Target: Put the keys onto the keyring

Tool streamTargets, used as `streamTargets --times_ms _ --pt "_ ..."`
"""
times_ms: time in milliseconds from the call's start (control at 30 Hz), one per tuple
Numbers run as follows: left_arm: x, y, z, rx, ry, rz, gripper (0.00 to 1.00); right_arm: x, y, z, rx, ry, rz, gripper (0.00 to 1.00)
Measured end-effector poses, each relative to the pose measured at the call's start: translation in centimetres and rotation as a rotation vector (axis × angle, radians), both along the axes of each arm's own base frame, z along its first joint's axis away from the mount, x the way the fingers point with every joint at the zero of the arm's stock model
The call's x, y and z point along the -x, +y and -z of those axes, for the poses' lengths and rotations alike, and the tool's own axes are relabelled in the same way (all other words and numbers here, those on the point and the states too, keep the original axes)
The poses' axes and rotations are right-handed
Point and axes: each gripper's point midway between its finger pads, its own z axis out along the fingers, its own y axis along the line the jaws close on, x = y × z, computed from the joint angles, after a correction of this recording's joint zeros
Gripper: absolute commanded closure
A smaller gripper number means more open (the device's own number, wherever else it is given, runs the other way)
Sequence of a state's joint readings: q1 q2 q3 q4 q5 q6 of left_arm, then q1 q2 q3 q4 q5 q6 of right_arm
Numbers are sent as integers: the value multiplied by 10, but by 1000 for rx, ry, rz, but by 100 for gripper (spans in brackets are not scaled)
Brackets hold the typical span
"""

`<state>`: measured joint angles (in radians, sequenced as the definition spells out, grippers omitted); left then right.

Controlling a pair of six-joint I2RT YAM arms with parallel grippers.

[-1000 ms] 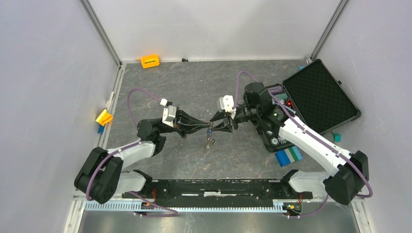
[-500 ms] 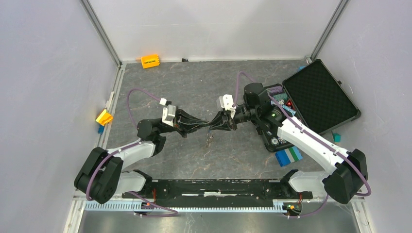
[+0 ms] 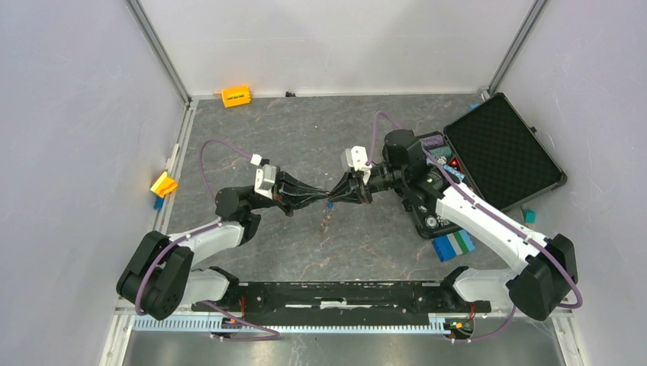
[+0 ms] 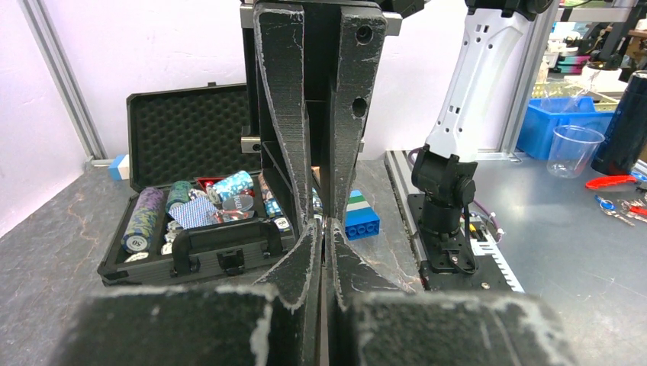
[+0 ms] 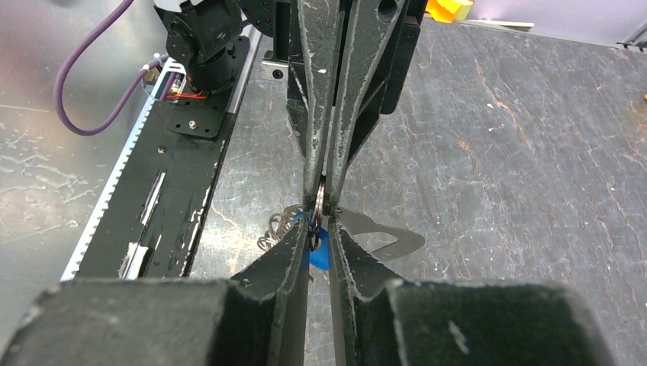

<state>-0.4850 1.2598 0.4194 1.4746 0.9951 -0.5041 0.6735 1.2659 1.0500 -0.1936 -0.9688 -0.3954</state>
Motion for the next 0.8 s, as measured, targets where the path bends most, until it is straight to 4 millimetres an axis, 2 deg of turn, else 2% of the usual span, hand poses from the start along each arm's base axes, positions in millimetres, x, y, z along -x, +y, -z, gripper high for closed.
streamTargets --times_ms 400,567,733,800 --pt "0 0 0 0 0 0 98 0 -1 -3 -13 15 -2 82" --pt "0 0 0 0 0 0 98 0 -1 -5 -18 23 -5 88" --pt "0 0 1 -1 2 0 98 0 -1 -3 -24 30 -2 100" --pt "0 0 1 -2 3 0 98 -1 0 -3 -27 30 -1 100"
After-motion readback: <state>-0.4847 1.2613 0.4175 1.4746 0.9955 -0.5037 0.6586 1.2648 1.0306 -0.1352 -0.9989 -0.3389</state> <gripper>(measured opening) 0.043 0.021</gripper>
